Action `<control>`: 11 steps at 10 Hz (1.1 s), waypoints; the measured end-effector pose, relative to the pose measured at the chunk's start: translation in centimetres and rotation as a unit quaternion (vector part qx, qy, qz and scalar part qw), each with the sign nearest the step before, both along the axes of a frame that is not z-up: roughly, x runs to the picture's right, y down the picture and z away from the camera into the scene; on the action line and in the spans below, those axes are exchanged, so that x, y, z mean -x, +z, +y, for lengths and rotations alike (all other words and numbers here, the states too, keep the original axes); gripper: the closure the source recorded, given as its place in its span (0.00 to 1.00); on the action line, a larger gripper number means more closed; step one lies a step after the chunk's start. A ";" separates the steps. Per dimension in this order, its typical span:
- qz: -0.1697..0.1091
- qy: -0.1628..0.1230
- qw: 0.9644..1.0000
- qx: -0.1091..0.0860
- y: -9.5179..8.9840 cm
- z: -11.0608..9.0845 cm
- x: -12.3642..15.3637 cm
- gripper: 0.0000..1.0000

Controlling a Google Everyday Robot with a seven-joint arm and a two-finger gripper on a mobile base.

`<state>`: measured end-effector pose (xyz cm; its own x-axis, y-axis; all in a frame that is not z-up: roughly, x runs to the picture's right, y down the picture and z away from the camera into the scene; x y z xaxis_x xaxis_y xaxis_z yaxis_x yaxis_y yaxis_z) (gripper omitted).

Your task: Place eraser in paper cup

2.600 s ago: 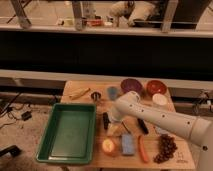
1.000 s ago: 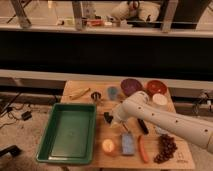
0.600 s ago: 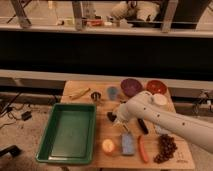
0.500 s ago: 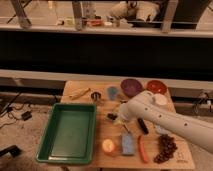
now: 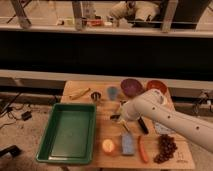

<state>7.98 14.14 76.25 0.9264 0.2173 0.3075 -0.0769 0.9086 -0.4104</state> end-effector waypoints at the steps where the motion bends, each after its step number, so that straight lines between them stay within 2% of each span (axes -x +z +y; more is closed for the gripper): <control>1: -0.002 0.002 1.000 -0.005 -0.8 -0.4 -0.1 0.94; 6: 0.006 0.011 0.999 -0.038 -3.2 -2.3 -2.2 0.94; 9: 0.023 -0.001 0.998 -0.056 -3.1 -2.8 -3.6 0.94; 11: 0.043 -0.007 0.997 -0.069 -3.0 -3.2 -5.8 0.94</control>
<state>13.83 10.93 73.25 0.9532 0.1661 0.2525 -0.0941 0.9570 -0.2745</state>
